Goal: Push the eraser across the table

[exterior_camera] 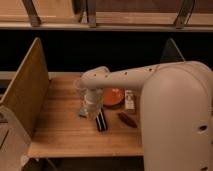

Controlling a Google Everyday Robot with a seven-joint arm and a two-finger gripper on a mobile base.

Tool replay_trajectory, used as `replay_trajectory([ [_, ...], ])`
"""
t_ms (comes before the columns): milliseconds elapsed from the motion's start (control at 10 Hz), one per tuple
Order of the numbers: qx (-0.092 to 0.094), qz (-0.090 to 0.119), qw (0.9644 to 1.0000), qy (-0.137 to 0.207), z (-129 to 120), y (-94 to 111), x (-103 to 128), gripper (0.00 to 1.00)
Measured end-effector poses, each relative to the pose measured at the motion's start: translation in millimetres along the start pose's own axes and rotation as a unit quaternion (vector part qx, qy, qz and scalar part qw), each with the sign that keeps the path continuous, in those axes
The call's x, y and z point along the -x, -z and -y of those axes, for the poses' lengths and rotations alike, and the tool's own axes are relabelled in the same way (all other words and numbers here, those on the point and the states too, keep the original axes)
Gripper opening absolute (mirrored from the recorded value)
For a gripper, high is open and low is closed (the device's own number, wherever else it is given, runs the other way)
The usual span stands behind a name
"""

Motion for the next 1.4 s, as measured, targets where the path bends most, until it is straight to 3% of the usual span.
replay_trajectory([
  [600,0.0,0.001,0.9999,0.01,-2.2,-5.5,6.1,0.0],
  [800,-0.011,0.014,0.9992,0.036,-2.5,-21.7,26.1,0.0],
  [1000,-0.017,0.012,0.9984,0.052,-2.5,-40.1,37.5,0.0],
  [1400,-0.001,-0.002,0.9989,0.047,0.3,-68.7,37.2,0.0],
])
